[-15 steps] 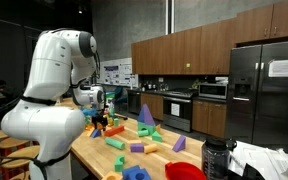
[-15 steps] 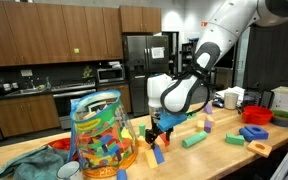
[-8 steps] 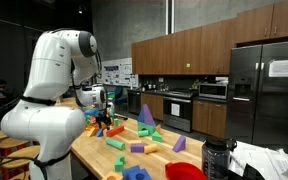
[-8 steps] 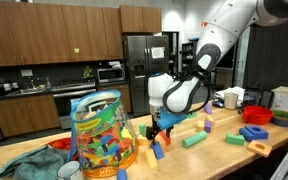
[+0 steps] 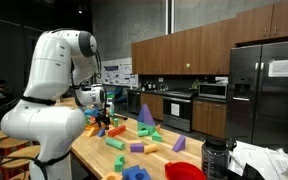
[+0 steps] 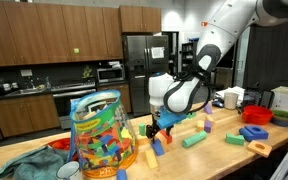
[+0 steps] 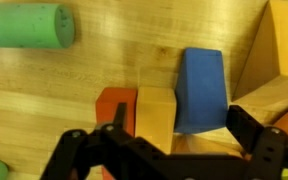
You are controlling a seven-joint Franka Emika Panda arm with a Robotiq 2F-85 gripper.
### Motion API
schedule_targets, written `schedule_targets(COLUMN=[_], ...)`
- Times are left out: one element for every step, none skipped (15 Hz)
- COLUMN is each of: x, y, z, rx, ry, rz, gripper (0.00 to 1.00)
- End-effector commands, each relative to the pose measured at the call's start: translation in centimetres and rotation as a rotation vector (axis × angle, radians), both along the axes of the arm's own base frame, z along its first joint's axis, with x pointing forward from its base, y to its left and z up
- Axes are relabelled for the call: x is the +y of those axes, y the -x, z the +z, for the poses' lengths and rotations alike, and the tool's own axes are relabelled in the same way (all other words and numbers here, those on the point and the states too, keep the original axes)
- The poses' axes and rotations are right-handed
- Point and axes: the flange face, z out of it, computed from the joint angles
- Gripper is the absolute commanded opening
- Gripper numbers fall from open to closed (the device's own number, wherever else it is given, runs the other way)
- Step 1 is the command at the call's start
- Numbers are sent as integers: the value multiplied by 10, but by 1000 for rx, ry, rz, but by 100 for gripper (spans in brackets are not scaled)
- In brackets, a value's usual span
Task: Put the blue triangle into the bag
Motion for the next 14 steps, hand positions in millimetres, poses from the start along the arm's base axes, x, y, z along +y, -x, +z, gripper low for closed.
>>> schedule_targets(x=[21,29,35,40,44,46,45,44,43,41,39,36,33,31], y=[22,28,31,33,36,34,30,26,22,18,13,9,5,3], z=[12,14,16,16,16,14,11,7,6,6,6,4,3,0], rx=[6,9,6,8,8,-5,-37,-65,-90,-129,-161,-186,-204,-222], ry=[-35,-43,-47,-47,-49,-48,-45,-46,-50,-56,-59,-57,-50,-36], rz=[35,47,54,63,69,70,65,63,61,58,56,55,53,52], gripper=[100,100,100,100,100,100,100,100,100,100,100,100,100,100])
